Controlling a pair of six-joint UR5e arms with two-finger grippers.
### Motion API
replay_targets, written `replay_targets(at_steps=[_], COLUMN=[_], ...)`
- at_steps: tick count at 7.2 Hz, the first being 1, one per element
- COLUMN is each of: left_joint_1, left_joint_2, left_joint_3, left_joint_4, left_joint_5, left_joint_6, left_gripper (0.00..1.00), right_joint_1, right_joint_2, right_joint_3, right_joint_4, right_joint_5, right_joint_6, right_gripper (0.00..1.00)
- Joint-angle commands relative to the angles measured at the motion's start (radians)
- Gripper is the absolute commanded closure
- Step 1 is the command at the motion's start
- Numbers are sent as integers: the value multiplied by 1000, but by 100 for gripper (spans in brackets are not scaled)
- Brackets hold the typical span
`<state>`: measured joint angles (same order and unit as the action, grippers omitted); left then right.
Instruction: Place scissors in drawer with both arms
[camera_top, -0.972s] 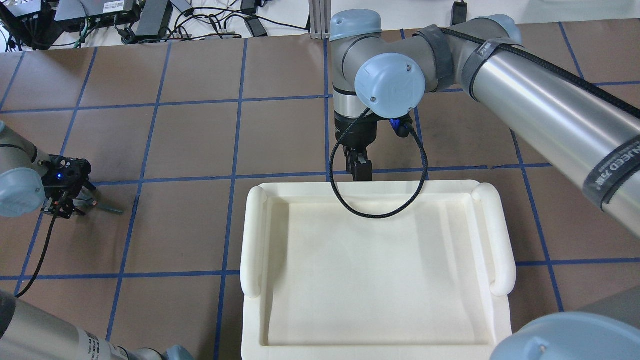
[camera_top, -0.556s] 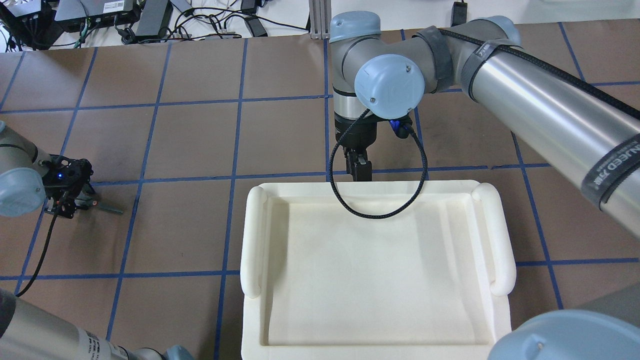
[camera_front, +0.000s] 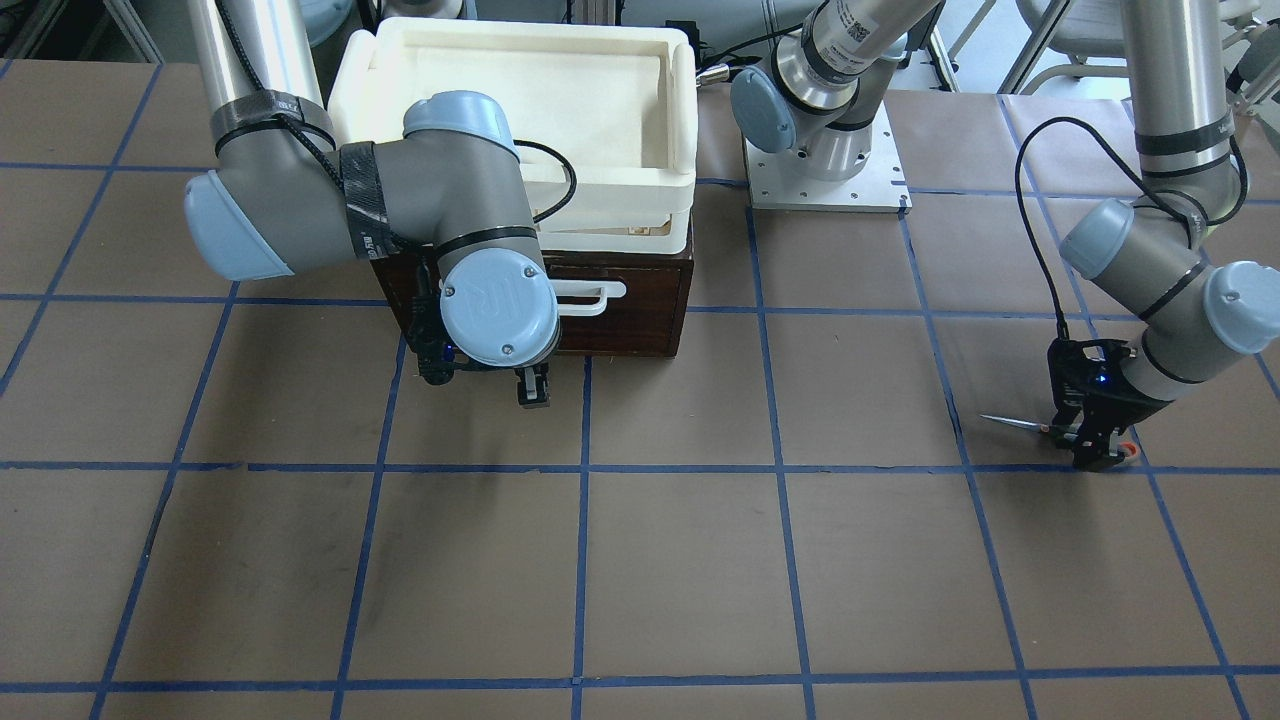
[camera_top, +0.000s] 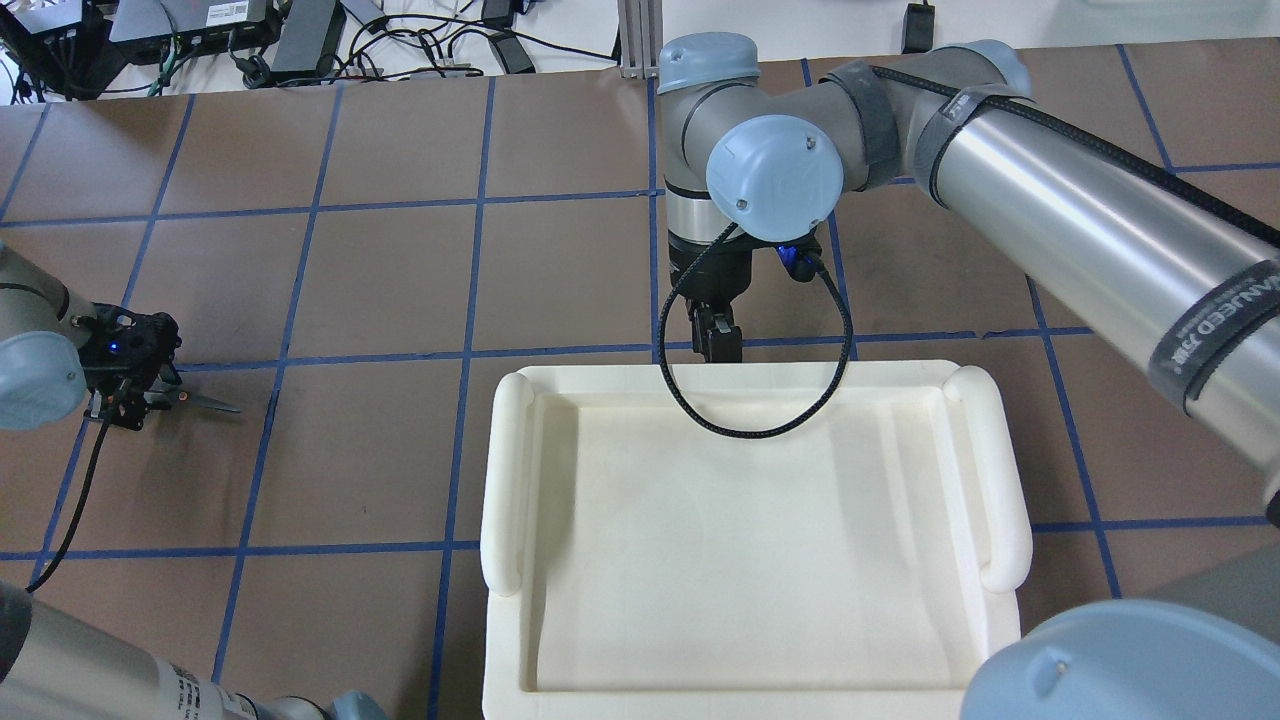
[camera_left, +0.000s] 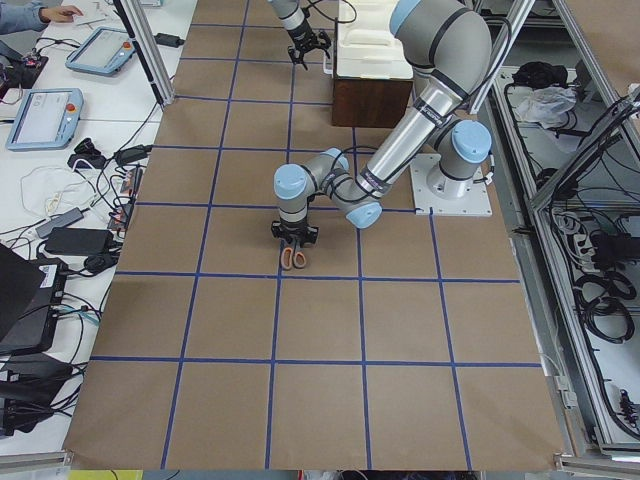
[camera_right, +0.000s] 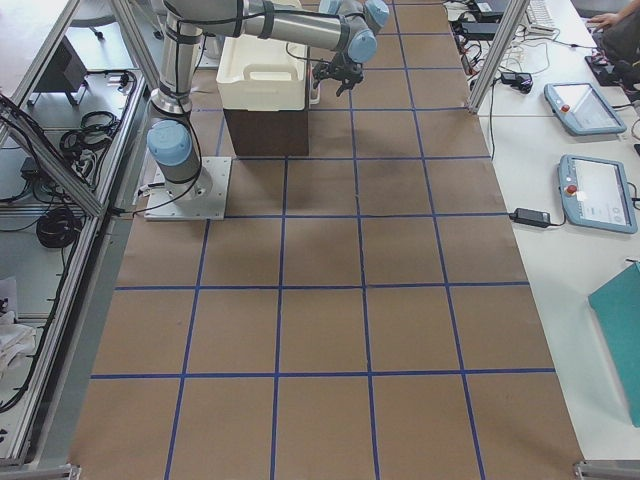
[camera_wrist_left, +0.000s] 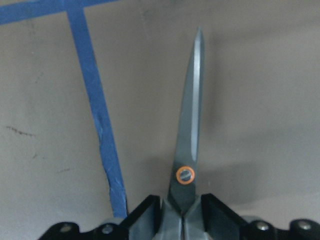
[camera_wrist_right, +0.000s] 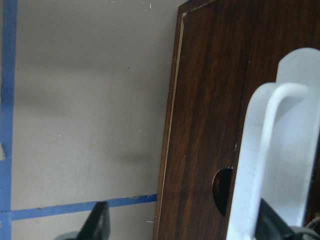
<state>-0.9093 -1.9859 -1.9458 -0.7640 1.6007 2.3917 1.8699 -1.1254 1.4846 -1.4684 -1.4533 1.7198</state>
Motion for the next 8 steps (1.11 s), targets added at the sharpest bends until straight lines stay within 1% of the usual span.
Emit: replay_targets(at_steps=[1,3,4,5,6,8], left_joint_1=[0,0,1,10,18,29], left_joint_2=[-1,-7,-10,-11,-11,-4], left_joint_3=[2,4,4,2,1,1], left_joint_4=[0,2,3,3,5,15], left_joint_5=[-2,-5,-10,-81,-94,-94], left_joint_6=[3,12,41,96,99,93], left_gripper=[90,35,30,19,12,10], right_joint_1=[0,0,0,0,0,0], right_joint_2=[4,4,6,7,10,7], right_joint_3=[5,5,5,5,3,-6], right_joint_4=[-6,-10,-13,-15,-45,-93], right_joint_5=[-2,-2,-2,-2,-4,-21], right_joint_6=[0,0,-3,-15,-16,-34], right_gripper=[0,0,0,0,0,0])
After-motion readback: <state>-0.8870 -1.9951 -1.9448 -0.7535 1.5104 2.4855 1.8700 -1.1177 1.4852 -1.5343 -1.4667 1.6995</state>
